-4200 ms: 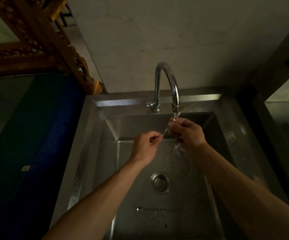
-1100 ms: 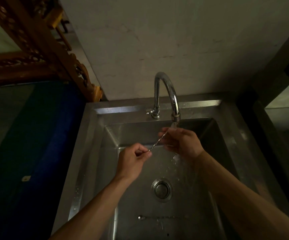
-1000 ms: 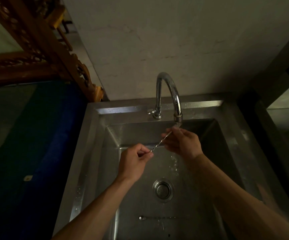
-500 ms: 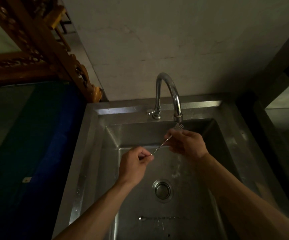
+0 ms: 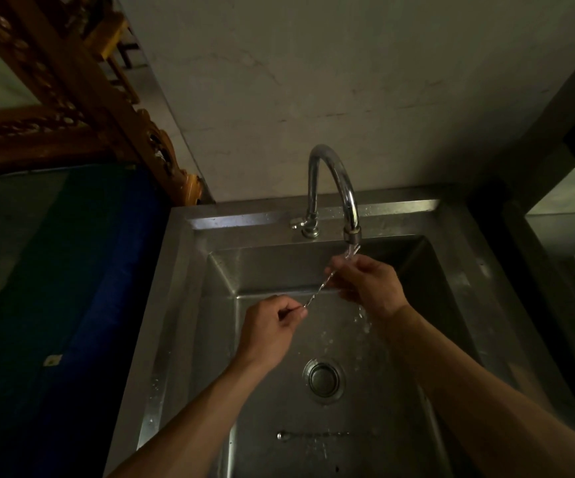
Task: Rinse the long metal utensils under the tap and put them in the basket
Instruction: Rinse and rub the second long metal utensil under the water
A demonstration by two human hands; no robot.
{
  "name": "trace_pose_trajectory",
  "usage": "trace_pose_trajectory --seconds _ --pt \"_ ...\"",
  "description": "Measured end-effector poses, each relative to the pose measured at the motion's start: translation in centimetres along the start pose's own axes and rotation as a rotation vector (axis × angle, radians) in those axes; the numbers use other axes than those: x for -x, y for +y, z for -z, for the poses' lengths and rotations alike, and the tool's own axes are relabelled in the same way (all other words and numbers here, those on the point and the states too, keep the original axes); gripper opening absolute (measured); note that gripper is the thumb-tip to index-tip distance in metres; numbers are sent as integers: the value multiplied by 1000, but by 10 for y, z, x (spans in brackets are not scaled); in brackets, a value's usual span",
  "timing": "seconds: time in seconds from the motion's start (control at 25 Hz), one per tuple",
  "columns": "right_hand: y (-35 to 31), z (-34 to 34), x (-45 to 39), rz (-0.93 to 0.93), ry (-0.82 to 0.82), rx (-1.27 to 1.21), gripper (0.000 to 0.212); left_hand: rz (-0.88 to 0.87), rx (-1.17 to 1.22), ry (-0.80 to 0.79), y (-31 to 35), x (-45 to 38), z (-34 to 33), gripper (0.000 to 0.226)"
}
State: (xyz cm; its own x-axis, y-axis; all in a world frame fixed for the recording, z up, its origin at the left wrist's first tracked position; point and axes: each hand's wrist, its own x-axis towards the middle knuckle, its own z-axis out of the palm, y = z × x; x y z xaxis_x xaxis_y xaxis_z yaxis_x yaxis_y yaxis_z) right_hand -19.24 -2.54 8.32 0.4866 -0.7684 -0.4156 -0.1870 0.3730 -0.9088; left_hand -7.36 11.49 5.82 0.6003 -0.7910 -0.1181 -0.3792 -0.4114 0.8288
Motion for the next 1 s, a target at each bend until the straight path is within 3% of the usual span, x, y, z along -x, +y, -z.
trace_pose_trajectory --seconds 0.16,0.32,0.44,0.6,0.76,0.88,1.0 --pt "-2 -1 0 -56 40 -78 35 -5 -11 -11 3 0 0 13" --pt "-7 1 -3 -55 -30 -53 23 -8 15 0 3 -1 0 12" --pt "-4 -4 -1 -57 22 -91 32 -3 -5 -3 9 -1 0 12" --pt "-9 -1 1 -22 -111 -71 12 7 0 10 19 -3 2 12" --pt "-11 -4 -4 -53 44 -26 28 -11 -5 17 38 -16 -9 12" --pt "-15 0 -4 -30 -52 -83 17 -8 2 26 48 -26 -15 12" --pt "-22 8 -4 8 -138 -94 29 -3 9 19 48 -29 -19 14"
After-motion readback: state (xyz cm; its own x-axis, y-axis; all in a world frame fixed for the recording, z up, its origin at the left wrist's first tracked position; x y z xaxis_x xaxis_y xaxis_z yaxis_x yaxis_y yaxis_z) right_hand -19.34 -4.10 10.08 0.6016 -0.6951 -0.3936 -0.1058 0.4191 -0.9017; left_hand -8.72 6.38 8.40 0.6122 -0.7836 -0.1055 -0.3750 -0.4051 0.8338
